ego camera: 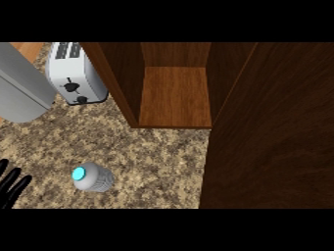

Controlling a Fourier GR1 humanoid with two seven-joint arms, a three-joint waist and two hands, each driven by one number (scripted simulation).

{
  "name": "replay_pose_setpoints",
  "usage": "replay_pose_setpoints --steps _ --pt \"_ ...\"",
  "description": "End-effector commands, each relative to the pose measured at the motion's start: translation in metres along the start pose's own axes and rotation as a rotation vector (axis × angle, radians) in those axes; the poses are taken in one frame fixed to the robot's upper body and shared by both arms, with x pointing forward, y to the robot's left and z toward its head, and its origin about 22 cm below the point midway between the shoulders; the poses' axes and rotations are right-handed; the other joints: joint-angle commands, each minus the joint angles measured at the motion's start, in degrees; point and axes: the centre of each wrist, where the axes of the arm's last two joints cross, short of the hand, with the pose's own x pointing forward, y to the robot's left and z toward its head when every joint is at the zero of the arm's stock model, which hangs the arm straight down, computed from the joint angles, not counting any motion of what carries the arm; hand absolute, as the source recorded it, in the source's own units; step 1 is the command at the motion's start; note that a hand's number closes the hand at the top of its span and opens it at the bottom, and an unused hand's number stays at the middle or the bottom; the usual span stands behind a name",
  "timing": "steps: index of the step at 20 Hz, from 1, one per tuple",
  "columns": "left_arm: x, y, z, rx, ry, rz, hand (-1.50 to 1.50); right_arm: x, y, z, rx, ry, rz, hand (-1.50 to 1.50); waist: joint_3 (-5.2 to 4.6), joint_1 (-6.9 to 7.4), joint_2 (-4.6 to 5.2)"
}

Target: Pick up the bottled water, place it into the cabinet and close the cabinet

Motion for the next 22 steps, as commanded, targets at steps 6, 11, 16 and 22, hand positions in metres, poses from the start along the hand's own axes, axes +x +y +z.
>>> replay_pose_setpoints --steps 6,11,16,22 --pt "0.034 -0.028 0.014 -0.054 -0.108 -0.003 -1.5 0.032 0.002 0.015 0.003 -0.052 0.023 -1.5 0.02 -0.18 0.08" --pt "0.024 -0.017 0.004 -0.022 -0.134 -0.034 -1.5 0.045 0.012 0.017 -0.005 -0.049 0.005 -1.5 -0.07 -0.36 0.1" --pt "0.019 -0.012 -0.009 0.011 -0.109 -0.031 -1.5 0.028 0.003 0.018 0.027 -0.038 0.003 -1.5 0.05 -0.81 0.26" --pt "-0.012 0.01 -0.03 0.024 -0.071 -0.027 -1.5 0.041 0.005 0.014 0.013 -0.043 -0.005 -1.5 -0.01 -0.81 0.33"
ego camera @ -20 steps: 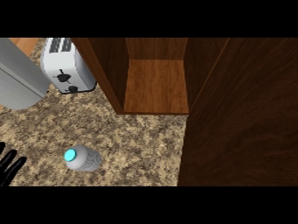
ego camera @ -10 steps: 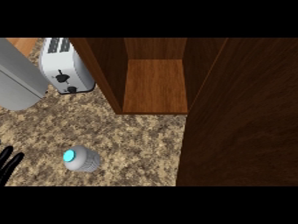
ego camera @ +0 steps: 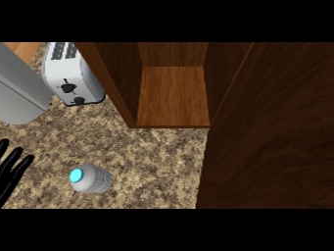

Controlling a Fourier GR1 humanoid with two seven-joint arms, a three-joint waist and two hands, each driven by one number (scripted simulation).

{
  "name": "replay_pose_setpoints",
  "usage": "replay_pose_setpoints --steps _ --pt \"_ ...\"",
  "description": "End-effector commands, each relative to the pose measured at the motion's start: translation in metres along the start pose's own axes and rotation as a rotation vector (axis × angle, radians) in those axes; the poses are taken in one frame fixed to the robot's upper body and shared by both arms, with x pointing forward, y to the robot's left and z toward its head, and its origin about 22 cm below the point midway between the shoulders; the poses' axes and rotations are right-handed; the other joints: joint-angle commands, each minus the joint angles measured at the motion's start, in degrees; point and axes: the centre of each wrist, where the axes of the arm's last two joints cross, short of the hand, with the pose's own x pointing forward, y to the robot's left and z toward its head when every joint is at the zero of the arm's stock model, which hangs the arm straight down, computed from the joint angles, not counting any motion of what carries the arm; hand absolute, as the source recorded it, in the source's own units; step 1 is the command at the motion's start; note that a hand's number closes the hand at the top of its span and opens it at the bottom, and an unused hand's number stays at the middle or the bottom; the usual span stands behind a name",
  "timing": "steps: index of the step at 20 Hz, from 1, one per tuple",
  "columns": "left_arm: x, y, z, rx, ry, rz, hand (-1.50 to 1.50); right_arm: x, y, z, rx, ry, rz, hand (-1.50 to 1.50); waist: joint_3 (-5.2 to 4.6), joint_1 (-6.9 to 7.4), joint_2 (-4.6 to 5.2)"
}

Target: Pick up the bottled water, place it into the cabinet and close the cabinet

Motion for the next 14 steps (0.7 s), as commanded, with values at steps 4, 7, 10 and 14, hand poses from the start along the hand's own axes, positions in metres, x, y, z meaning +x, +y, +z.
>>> replay_pose_setpoints --steps 4,7,10,14 --pt "-0.022 0.01 -0.011 0.03 0.043 -0.09 -1.5 0.035 0.004 0.02 0.003 -0.064 -0.011 -1.5 -0.03 -0.07 0.03" --pt "-0.049 0.019 -0.024 0.052 0.057 -0.084 -1.5 0.043 0.004 0.029 0.012 -0.058 -0.01 -1.5 -0.06 -0.57 0.01" --pt "-0.053 0.035 -0.02 0.068 0.084 -0.11 -1.5 0.036 0.005 0.03 0.018 -0.045 -0.009 -1.5 -0.01 -0.36 -0.02" --pt "-0.085 0.049 -0.032 0.058 0.097 -0.102 -1.5 0.045 0.006 0.023 0.004 -0.058 -0.015 -1.5 -0.09 -0.37 0.05"
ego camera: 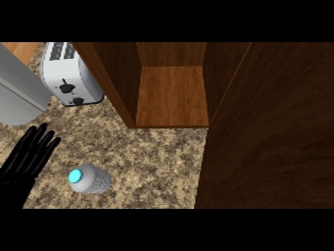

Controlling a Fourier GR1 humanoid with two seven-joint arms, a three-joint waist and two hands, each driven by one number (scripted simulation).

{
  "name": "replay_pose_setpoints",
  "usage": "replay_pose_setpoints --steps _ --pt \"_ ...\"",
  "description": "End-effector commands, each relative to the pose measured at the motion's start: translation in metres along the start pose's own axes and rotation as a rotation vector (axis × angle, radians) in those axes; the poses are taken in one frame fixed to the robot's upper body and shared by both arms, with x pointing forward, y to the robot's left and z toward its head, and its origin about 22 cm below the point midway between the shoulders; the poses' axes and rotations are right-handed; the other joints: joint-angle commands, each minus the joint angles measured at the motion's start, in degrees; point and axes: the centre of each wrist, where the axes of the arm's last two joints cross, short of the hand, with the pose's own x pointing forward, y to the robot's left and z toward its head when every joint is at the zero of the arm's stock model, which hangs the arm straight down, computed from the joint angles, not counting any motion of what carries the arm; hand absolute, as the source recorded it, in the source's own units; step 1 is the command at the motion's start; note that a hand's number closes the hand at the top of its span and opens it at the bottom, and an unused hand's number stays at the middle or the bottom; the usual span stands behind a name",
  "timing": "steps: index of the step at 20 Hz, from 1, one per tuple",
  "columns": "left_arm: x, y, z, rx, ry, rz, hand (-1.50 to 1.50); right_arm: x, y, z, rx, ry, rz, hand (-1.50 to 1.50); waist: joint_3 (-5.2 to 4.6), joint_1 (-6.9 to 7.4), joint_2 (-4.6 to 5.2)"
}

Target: Pick up the bottled water, place it into the cabinet and close the cabinet

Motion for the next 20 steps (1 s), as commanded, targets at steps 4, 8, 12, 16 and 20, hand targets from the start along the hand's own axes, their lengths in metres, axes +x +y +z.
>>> replay_pose_setpoints --steps 4,8,12,16,20 --pt "-0.05 0.002 -0.015 0.003 0.044 -0.007 -1.5 0.035 0.004 0.033 0.018 -0.076 0.005 -1.5 0.01 -0.36 -0.07" --pt "-0.077 0.023 -0.01 0.019 0.053 0.009 -1.5 0.042 0.007 0.026 0.015 -0.053 -0.024 -1.5 -0.06 -0.08 0.0" --pt "-0.099 0.021 -0.016 0.012 0.065 0.005 -1.5 0.043 0.002 0.026 0.025 -0.077 -0.001 -1.5 -0.02 -0.26 0.04" --pt "-0.128 0.035 0.018 0.042 0.066 -0.001 -1.5 0.043 0.01 0.031 0.009 -0.077 -0.026 -1.5 -0.08 -0.25 -0.11" --pt "-0.146 0.023 -0.012 0.056 0.092 -0.021 -1.5 0.046 0.005 0.032 0.027 -0.092 0.006 -1.5 -0.03 -0.63 -0.02"
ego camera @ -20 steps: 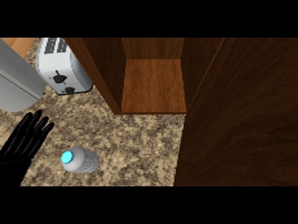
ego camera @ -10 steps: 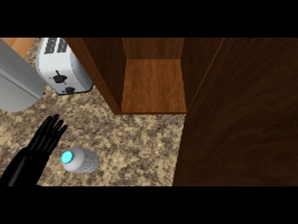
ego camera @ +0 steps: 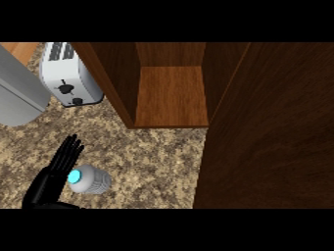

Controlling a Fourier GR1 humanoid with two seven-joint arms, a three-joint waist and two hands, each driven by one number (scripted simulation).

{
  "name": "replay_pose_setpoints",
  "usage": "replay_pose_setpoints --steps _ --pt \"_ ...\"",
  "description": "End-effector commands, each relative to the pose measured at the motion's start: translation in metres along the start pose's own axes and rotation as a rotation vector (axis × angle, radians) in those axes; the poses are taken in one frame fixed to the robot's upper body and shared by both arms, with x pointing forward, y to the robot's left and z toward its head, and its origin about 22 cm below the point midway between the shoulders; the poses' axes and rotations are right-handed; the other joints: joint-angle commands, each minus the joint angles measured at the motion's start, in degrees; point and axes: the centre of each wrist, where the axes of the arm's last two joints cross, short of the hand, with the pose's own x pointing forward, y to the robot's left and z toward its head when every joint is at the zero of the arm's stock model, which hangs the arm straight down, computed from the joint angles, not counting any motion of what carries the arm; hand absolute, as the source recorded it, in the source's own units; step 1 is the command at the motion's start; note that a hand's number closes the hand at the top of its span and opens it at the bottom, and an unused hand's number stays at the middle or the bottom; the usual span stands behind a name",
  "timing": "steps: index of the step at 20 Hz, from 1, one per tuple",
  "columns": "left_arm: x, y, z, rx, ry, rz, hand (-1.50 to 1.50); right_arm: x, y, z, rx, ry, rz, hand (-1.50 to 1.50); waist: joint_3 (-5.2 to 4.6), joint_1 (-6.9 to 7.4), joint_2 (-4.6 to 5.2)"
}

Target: Pick up the bottled water, place it into the cabinet and close the cabinet

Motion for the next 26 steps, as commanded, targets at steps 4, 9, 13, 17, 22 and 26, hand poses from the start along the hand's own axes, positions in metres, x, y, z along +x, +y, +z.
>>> replay_pose_setpoints --steps 4,9,13,17,22,26 --pt "-0.025 0.001 -0.01 0.013 0.012 -0.005 -1.5 0.031 -0.004 0.026 -0.026 -0.058 0.015 -1.5 0.06 0.48 0.06" --pt "-0.059 0.014 0.01 -0.009 0.013 -0.005 -1.5 0.037 -0.007 0.026 -0.01 -0.083 0.02 -1.5 0.0 0.1 0.13" --pt "-0.071 0.0 -0.006 -0.013 -0.003 0.047 -1.5 0.031 0.002 0.027 -0.019 -0.09 0.017 -1.5 0.01 0.02 0.04" --pt "-0.071 0.018 -0.007 -0.015 -0.016 0.097 -1.5 0.035 0.0 0.026 -0.025 -0.061 0.017 -1.5 0.0 0.15 0.08" --pt "-0.078 -0.002 -0.014 -0.004 -0.023 0.126 -1.5 0.034 -0.002 0.032 -0.05 -0.079 0.012 -1.5 0.05 0.07 -0.01" --pt "-0.085 -0.006 -0.02 -0.01 -0.02 0.146 -1.5 0.036 0.005 0.038 -0.048 -0.058 -0.015 -1.5 0.0 -0.23 -0.04"
